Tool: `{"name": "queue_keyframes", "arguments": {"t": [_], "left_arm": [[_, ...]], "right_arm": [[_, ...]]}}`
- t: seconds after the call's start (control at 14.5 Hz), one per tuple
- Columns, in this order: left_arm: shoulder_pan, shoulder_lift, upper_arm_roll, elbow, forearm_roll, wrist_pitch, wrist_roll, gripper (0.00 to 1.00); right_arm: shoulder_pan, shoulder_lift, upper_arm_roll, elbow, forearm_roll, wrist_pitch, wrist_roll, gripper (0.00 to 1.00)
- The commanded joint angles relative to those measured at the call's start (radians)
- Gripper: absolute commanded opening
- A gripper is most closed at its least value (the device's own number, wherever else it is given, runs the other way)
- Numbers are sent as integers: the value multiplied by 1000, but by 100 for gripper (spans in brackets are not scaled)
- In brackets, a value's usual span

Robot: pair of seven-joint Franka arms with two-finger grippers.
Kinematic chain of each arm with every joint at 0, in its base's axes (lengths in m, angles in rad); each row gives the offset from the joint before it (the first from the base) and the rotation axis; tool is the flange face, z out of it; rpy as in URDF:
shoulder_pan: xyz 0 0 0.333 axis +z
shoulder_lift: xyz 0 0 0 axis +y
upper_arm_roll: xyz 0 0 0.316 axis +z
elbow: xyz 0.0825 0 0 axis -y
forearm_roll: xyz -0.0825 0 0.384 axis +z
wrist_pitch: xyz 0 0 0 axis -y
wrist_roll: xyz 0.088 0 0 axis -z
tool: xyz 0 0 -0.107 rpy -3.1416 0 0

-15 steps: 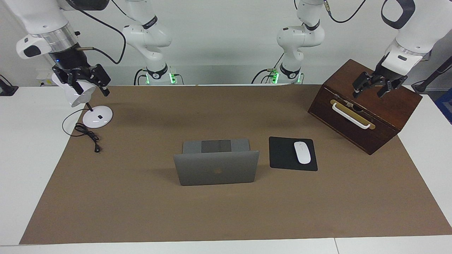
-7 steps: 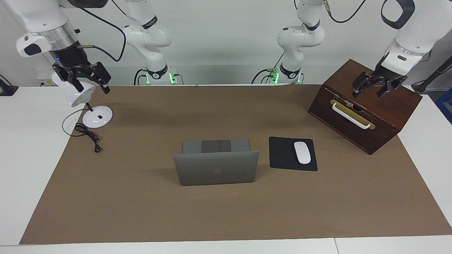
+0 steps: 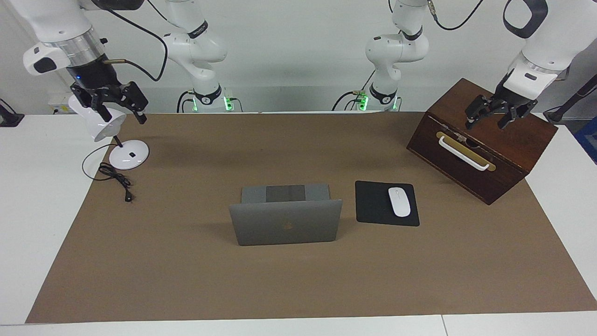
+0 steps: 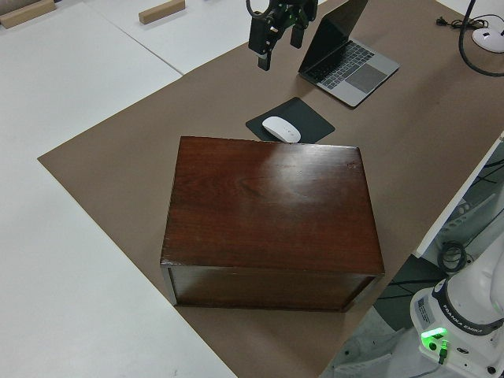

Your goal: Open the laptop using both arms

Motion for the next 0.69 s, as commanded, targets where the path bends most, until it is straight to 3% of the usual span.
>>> {"name": "queue_keyframes", "arguments": {"t": [0.0, 0.28, 0.62], "left_arm": [[-2, -5, -4, 3, -11, -17, -12, 100], [-2, -5, -4, 0, -11, -14, -9, 100], [-2, -5, -2, -5, -11, -11, -14, 100]], "right_arm": [[15, -11, 1, 3, -23, -20, 22, 100], [99, -9, -69, 4, -27, -20, 36, 100], [105, -9, -81, 4, -27, -19, 36, 100]]}}
